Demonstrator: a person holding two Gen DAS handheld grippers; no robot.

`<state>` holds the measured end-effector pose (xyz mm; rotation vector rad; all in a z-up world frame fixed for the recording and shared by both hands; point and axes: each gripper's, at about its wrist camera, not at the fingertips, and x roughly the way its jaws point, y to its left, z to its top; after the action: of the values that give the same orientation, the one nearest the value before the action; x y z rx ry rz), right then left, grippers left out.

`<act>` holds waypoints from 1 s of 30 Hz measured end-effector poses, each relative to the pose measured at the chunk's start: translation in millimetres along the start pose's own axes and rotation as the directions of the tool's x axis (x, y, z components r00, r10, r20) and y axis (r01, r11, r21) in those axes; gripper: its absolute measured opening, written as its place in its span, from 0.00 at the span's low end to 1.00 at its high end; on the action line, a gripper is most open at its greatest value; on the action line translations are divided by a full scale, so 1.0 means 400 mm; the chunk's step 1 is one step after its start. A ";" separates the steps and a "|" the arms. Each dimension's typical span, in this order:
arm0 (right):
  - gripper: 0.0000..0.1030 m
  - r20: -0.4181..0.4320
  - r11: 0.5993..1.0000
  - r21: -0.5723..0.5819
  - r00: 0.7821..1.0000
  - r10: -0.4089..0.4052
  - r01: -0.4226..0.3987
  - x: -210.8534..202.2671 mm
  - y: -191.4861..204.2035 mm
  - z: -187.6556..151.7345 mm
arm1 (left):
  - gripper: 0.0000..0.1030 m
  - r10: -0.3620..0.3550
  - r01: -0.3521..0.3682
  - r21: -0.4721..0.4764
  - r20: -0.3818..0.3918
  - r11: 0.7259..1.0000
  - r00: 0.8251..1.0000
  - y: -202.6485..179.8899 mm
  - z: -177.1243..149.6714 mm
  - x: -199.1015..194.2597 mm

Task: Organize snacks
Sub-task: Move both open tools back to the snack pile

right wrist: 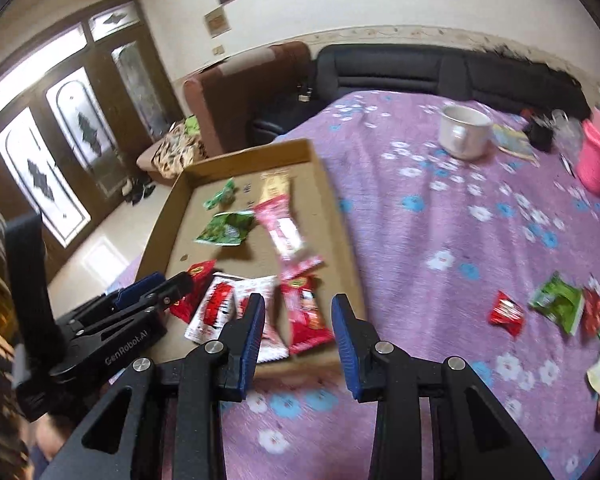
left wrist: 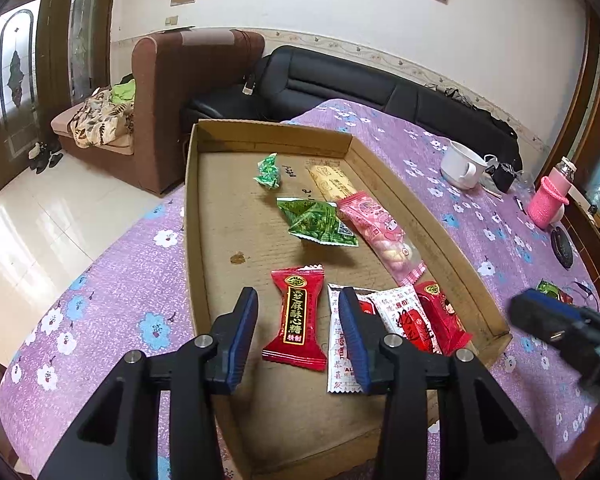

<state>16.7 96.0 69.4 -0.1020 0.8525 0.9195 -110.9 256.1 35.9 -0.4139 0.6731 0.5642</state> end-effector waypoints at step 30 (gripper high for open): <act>0.36 -0.058 0.857 0.495 0.990 -0.132 0.143 -0.165 -0.689 -0.082 | 0.53 -0.226 0.250 0.359 -0.108 0.899 0.968 -0.462 -0.056 -0.104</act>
<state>178.5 -133.7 19.2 0.2757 1.0662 0.5401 -35.8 86.6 80.7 -0.1552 0.7599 0.1827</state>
